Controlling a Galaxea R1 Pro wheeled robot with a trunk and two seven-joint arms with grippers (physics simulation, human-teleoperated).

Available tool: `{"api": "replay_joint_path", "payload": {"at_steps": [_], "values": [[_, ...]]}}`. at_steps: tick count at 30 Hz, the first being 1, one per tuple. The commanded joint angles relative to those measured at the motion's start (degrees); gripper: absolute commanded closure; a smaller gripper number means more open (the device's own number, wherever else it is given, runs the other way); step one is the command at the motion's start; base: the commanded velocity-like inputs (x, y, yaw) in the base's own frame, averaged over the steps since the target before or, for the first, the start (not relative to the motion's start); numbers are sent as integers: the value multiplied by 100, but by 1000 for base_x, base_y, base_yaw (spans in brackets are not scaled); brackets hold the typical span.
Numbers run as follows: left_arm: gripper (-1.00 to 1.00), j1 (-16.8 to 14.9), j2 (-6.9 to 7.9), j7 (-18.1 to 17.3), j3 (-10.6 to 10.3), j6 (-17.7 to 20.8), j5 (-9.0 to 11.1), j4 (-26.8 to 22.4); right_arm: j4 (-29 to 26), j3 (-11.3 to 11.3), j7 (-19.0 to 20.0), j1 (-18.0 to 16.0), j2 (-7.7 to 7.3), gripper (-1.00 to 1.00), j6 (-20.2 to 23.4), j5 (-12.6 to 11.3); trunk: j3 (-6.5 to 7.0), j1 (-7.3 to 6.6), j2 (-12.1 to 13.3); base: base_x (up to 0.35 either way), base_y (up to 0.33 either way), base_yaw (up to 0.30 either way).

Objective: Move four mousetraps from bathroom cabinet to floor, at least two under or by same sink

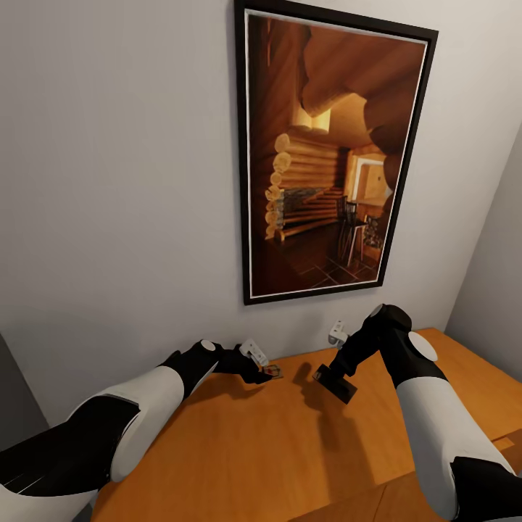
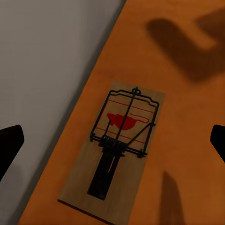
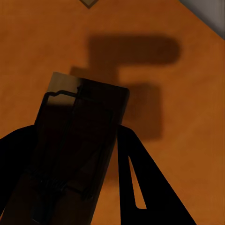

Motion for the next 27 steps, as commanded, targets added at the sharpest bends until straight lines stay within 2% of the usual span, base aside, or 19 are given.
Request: {"api": "replay_joint_path", "payload": {"at_steps": [1, 12, 27], "values": [[-100, -4, 0, -12, -35, 11, 19, -5, -6, -8, 38, -5, 1, 100, 63, 28, -8, 1, -6, 0, 0, 0], [-100, -3, 0, -12, -35, 13, 19, -5, -6, -8, 37, -5, 4, 100, 63, 28, -8, 1, -6, 0, 0, 0], [-100, 0, 0, -19, -35, 12, 19, -5, -6, -8, 38, -5, 6, 100, 63, 28, -277, 330, -607, 0, 0, 0]]}}
